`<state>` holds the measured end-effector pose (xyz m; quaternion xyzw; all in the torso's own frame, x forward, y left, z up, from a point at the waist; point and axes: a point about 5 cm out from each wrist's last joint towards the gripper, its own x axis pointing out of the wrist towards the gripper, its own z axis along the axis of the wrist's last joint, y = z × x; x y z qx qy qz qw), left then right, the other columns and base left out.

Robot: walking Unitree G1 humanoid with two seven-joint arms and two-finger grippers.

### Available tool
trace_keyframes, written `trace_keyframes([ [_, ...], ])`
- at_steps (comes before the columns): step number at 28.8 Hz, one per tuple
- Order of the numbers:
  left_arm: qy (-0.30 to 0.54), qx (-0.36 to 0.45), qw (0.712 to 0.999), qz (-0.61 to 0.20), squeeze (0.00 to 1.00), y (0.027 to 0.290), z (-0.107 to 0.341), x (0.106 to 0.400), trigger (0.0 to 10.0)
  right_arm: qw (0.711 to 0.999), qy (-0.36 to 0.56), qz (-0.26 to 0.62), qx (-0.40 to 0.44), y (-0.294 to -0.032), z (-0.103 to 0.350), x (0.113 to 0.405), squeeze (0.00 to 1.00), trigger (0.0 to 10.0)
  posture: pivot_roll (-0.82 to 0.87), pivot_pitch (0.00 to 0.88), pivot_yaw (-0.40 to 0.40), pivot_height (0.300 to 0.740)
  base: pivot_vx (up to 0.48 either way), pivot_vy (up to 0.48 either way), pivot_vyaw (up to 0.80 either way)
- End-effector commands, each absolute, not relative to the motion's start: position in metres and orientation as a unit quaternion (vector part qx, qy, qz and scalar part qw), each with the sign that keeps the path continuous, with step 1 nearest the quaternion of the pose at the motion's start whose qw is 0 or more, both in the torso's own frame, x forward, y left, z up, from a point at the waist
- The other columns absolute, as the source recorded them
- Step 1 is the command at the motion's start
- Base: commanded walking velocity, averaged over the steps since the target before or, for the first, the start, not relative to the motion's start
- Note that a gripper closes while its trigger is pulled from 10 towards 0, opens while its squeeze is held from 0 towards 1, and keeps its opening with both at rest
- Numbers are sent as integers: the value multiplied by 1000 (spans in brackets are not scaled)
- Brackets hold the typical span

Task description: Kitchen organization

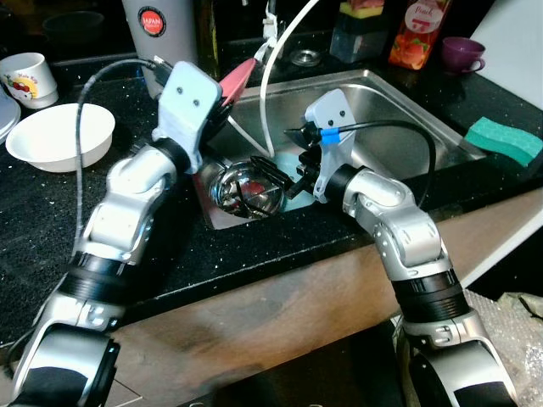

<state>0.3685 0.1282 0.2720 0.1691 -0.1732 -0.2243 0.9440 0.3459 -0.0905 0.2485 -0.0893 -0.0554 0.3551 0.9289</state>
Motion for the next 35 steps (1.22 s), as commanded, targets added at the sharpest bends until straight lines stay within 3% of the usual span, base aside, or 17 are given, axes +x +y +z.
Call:
trace_keyframes([
  [1,-146,165,948,-228,0,127,262,376,0,932,-57,347,-90,-92,247,345,0,10000,27,98,13,740,0,0,0],
  [5,-140,116,955,-234,0,122,267,385,0,942,-56,321,-81,-96,246,347,0,10000,24,100,29,740,0,0,0],
  [11,-194,74,946,-247,0,111,288,386,0,945,-58,313,-78,-98,246,346,0,10000,22,96,41,740,0,0,0],
  [15,-244,4,938,-245,0,112,307,385,0,946,-60,310,-80,-100,246,345,0,10000,23,89,41,740,0,0,0],
  [23,-143,98,951,-258,0,113,270,395,0,944,-61,314,-82,-99,247,345,0,10000,23,89,38,740,0,0,0],
  [35,-94,99,951,-277,0,107,233,394,0,941,-58,321,-85,-98,247,345,0,10000,16,94,34,740,0,0,0],
])
